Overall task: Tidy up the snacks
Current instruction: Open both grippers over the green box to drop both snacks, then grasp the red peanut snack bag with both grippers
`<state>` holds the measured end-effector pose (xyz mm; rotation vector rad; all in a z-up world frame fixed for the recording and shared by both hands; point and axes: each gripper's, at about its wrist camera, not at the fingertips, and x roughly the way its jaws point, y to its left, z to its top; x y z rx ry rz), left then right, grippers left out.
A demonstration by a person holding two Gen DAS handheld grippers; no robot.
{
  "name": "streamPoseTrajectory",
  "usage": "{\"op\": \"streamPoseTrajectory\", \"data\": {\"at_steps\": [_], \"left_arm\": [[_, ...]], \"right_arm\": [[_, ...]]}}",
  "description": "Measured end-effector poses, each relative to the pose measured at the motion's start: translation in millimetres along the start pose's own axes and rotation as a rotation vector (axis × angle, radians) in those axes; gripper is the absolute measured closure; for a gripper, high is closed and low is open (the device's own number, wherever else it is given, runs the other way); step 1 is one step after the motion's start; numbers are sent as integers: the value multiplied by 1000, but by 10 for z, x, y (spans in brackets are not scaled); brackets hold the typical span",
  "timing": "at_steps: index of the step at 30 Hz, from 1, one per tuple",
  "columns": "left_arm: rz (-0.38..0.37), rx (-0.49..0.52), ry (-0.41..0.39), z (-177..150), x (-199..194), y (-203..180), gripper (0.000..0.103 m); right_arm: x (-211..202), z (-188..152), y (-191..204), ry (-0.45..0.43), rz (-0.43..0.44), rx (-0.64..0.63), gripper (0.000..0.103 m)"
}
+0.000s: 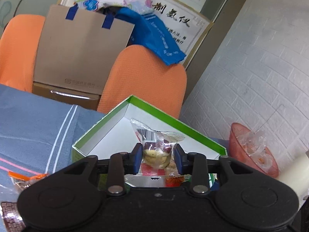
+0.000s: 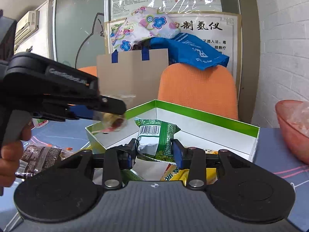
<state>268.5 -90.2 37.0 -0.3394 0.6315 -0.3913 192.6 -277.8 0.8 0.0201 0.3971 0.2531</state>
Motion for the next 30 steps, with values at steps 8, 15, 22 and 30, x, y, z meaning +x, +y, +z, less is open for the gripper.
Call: {"op": "streamPoseTrajectory", "data": {"at_steps": [8,15,22,30], "left_arm": [[6,-21,-46,-138,-162,111,0],[-28,47,-97,-245,-925,-19,0],[-11,32,-111,-797,-1598,46,0],[-27,-117,36,-1403,-1770,487,0]], "right_arm": [[50,-143,99,-6,-61,-94,0],[-701,-105,90,-109,-82,-53,0],[-1245,-319,230,-129,19,10,0],[-1079,-682,476,59,143,-2,0]]}}
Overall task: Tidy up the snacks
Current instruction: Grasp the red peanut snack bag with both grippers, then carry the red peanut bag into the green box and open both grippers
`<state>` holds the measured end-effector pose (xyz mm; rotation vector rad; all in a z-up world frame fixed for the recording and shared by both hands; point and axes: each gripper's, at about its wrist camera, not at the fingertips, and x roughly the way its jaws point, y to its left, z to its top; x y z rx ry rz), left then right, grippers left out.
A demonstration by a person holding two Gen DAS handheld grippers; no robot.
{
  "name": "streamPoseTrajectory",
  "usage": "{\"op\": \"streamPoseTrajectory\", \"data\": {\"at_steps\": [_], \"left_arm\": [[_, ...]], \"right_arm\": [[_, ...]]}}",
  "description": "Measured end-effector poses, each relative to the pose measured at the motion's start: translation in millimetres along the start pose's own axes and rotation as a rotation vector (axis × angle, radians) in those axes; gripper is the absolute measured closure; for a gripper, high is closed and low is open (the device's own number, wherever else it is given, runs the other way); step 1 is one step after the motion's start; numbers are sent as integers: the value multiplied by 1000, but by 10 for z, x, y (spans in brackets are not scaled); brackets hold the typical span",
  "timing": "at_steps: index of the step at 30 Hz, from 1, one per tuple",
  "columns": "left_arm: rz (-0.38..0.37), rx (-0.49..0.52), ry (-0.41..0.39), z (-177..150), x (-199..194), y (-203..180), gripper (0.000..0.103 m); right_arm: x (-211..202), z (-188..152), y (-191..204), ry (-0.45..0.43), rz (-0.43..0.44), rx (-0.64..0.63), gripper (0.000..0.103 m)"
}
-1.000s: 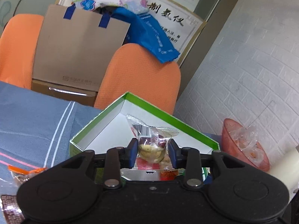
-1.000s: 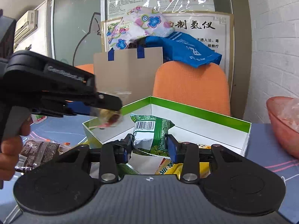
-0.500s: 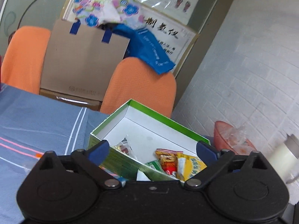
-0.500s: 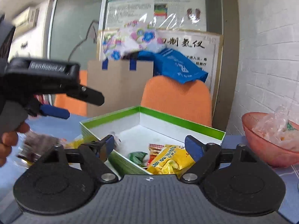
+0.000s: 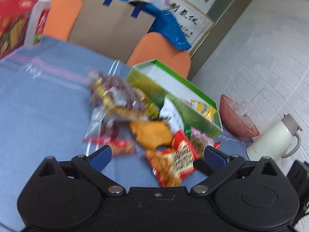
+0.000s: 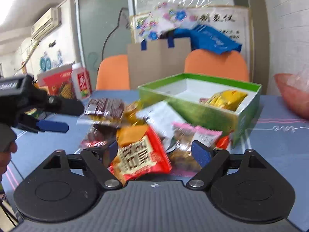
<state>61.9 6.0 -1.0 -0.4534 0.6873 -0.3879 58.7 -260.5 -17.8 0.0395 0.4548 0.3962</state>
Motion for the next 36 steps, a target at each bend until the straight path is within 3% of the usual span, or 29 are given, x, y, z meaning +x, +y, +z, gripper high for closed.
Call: {"op": "streamPoseTrajectory", "data": {"at_steps": [6,9,12,20,23,26,29,30,31,33,36], "left_arm": [[2,-30,33,-159,-129,190,0],[-16,-23,66,-195,-76,207,0],[-34,5,107,-204,95,156,0],[-86,66,152,-123,515,4,0],[-103,52,161,-114,592,10,13],[-120,50,158,-107,631,24,18],[-148,44,163,-94,701,14,21],[-165,40,166,-95,727,14,23],[-172,40,163,-99,746,7,25],[-151,59,155,-118,752,-15,45],[-185,2,163,-176,751,32,53]], "right_arm": [[294,75,52,36,57,-84,0],[325,-30,19,146,95,-52,4],[118,-217,-6,154,151,12,6],[-28,-248,-76,132,92,58,7],[15,-195,-109,122,78,58,17],[41,-187,-128,122,70,52,25],[61,-198,-153,128,97,61,41],[66,-201,-156,128,109,64,51],[63,-203,-152,129,116,65,52],[57,-214,-124,125,114,37,54],[49,-237,-95,134,106,10,54]]}}
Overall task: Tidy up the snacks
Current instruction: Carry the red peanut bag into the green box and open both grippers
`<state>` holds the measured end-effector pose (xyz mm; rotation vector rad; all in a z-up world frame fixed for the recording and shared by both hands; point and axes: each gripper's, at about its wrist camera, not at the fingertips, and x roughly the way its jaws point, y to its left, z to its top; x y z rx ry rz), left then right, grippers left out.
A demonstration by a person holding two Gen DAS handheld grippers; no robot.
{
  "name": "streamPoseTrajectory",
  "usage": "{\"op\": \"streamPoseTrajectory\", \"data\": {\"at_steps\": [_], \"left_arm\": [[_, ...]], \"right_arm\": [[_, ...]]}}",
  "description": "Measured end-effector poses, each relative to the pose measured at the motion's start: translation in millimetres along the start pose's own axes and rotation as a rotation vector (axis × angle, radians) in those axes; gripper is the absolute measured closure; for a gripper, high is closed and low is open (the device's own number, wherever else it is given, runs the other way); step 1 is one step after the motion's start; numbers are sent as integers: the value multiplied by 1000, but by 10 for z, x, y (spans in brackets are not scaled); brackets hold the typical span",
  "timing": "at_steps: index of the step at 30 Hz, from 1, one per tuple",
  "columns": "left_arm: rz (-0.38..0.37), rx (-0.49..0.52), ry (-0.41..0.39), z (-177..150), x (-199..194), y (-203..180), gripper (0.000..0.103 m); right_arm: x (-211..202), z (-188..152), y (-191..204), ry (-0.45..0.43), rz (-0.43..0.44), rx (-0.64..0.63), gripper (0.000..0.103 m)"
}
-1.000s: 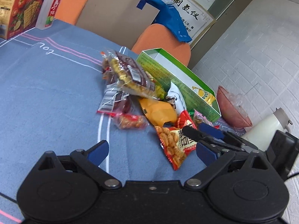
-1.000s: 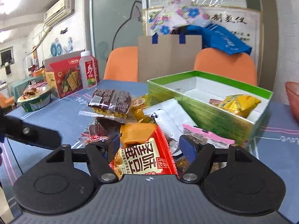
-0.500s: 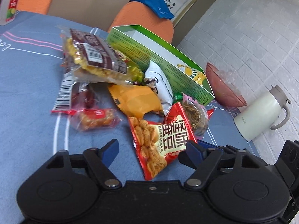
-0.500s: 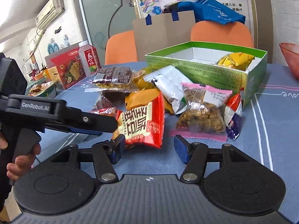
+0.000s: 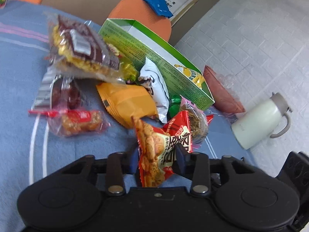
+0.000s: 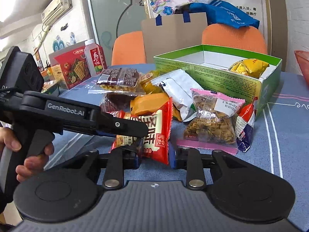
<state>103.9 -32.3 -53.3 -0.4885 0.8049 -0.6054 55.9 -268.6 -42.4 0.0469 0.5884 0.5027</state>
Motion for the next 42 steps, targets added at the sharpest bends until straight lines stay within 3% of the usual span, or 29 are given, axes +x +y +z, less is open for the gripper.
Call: {"op": "streamPoseTrajectory", "data": {"at_steps": [6,14,23,30,33,34,36,37,38,39,42], "left_arm": [[-11,61,-46,31,-177,-200,56],[-33,178,-124,536,-172,-576,56],[-49,162,-97,1152,325,-571,56],[-6,191,-58,1481,763,-562,56],[18,199,-49,1576,921,-539,55],[24,194,-46,1597,971,-529,55],[43,194,-28,1602,1066,-507,54],[64,193,-21,1588,1099,-495,46],[93,191,-22,1564,1116,-484,26],[109,195,-32,1538,1115,-471,0],[138,187,-89,1490,1024,-440,0]], "right_arm": [[-137,11,65,-25,-13,3,57],[-296,425,52,-172,-65,-38,59],[-12,829,-296,-247,-140,-34,60],[254,947,-592,-270,-173,26,63],[322,975,-701,-274,-172,52,70],[344,984,-724,-276,-163,47,78],[384,982,-728,-272,-138,26,78],[431,991,-712,-253,-155,5,77],[473,988,-694,-235,-186,-22,76],[503,972,-680,-224,-213,-48,74],[517,886,-726,-189,-220,-51,70]]}}
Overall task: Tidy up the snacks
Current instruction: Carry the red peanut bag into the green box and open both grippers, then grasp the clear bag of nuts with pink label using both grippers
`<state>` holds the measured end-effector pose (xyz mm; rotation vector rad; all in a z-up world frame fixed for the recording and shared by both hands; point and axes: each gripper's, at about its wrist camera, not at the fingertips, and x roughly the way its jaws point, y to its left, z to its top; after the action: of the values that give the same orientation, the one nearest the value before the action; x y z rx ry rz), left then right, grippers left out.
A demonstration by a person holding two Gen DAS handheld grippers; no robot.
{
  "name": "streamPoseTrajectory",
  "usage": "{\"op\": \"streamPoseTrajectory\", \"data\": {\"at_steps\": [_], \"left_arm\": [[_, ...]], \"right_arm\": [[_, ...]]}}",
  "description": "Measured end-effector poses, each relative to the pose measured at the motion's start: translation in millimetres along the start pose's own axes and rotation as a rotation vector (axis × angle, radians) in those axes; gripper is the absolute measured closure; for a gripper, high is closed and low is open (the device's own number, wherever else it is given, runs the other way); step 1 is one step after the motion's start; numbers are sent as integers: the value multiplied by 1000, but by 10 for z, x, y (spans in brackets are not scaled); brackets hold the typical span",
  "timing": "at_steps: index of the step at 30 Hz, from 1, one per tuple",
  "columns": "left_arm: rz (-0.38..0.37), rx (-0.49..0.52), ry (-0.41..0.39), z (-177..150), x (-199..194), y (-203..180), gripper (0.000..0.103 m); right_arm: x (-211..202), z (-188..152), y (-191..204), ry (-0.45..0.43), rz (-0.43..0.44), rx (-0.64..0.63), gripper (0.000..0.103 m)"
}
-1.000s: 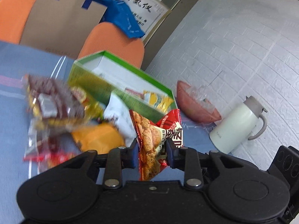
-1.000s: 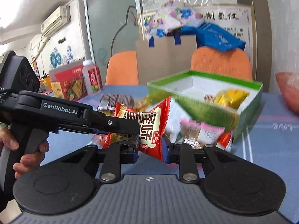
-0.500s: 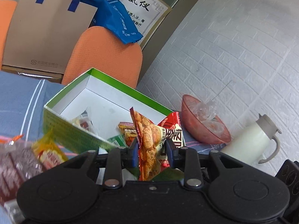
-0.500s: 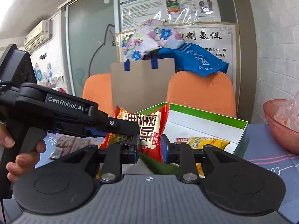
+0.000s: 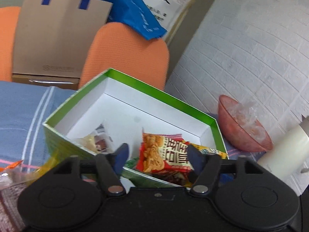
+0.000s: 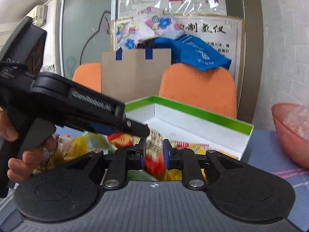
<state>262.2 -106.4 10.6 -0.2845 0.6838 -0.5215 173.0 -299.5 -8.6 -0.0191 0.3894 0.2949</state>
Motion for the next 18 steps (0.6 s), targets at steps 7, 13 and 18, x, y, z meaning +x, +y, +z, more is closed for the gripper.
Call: {"op": "streamPoseTrajectory", "data": {"at_steps": [7,13,18], "left_arm": [[41,19,-113,-32,-558,-144,0],[-7,10,-130,-343,-1031,-270,0],[-31,1,-86,-790,-1249,-254,0]], "right_arm": [[-406,-20,-111,-62,-31,75,10],[-876,-56,-86,-106,-50,93,0],[-1071,-335,-29,-51,-29,123,0]]}}
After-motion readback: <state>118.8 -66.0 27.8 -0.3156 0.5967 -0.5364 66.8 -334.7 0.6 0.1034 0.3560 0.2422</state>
